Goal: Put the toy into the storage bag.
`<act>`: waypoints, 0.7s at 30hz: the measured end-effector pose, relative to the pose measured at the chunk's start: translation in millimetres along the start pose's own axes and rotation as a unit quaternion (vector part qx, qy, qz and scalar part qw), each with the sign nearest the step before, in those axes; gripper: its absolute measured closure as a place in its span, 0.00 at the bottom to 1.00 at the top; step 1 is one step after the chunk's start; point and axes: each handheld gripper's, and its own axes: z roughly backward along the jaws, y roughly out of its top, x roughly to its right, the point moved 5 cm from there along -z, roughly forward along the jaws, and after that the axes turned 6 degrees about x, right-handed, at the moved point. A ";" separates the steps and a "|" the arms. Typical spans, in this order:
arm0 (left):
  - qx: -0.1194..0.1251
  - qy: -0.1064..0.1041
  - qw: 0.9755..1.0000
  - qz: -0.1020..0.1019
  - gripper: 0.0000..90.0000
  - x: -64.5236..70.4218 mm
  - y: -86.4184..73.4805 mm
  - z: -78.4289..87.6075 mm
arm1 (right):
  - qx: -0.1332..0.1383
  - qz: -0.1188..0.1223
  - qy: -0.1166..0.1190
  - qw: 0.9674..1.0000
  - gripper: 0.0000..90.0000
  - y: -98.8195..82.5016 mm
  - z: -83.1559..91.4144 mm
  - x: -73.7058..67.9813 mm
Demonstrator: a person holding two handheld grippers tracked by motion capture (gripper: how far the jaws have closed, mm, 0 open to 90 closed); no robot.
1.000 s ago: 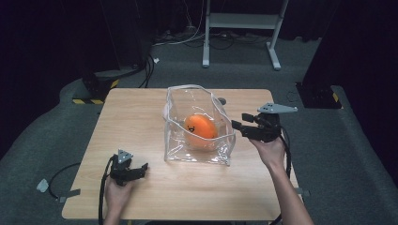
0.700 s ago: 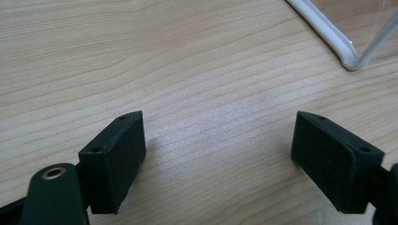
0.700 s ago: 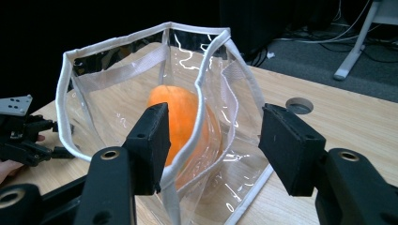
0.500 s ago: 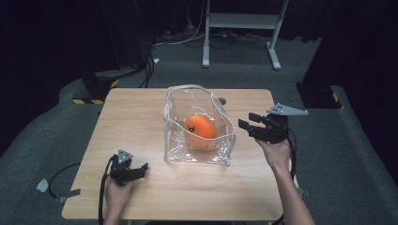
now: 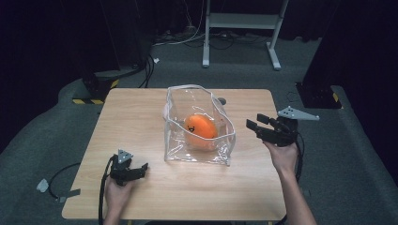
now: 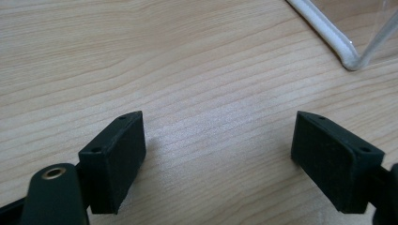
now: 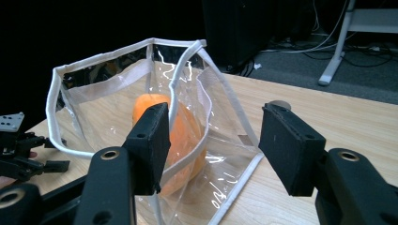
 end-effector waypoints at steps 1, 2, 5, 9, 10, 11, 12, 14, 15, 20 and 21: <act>0.000 0.000 1.000 0.000 0.20 0.0 0.0 0.0 | 0.000 -0.001 -0.002 1.000 0.48 -0.7 1.3 1.0; 0.000 0.000 1.000 0.000 0.20 0.0 0.0 0.0 | 0.002 -0.002 -0.003 1.000 0.48 -1.4 2.5 1.8; 0.000 0.000 1.000 0.000 0.20 0.0 0.0 0.0 | 0.005 -0.005 -0.005 1.000 0.48 -4.1 5.8 4.0; 0.000 0.000 1.000 0.000 0.20 0.0 0.0 0.0 | 0.009 -0.010 -0.009 1.000 0.48 -7.7 10.0 6.9; 0.000 0.000 1.000 0.000 0.20 0.1 0.0 0.0 | 0.011 -0.012 -0.010 1.000 0.48 -8.3 11.0 7.5; 0.000 0.000 1.000 0.000 0.20 0.0 0.0 0.0 | 0.014 -0.012 -0.010 1.000 0.48 -9.0 11.9 8.4; 0.000 0.000 1.000 0.000 0.20 0.0 0.0 0.0 | 0.015 -0.014 -0.011 1.000 0.48 -9.7 12.9 8.9; 0.000 0.000 1.000 0.000 0.20 0.0 0.0 0.0 | 0.017 -0.015 -0.013 1.000 0.48 -11.2 14.6 9.9; 0.000 0.000 1.000 0.000 0.20 0.0 0.0 0.0 | 0.018 -0.016 -0.013 1.000 0.48 -11.9 15.5 10.3; 0.000 0.000 1.000 0.000 0.20 0.0 0.0 0.0 | 0.020 -0.022 -0.018 0.999 0.48 -16.9 19.7 13.7; 0.000 0.000 1.000 0.000 0.20 0.0 0.0 0.0 | 0.021 -0.025 -0.018 0.999 0.48 -18.2 20.3 14.5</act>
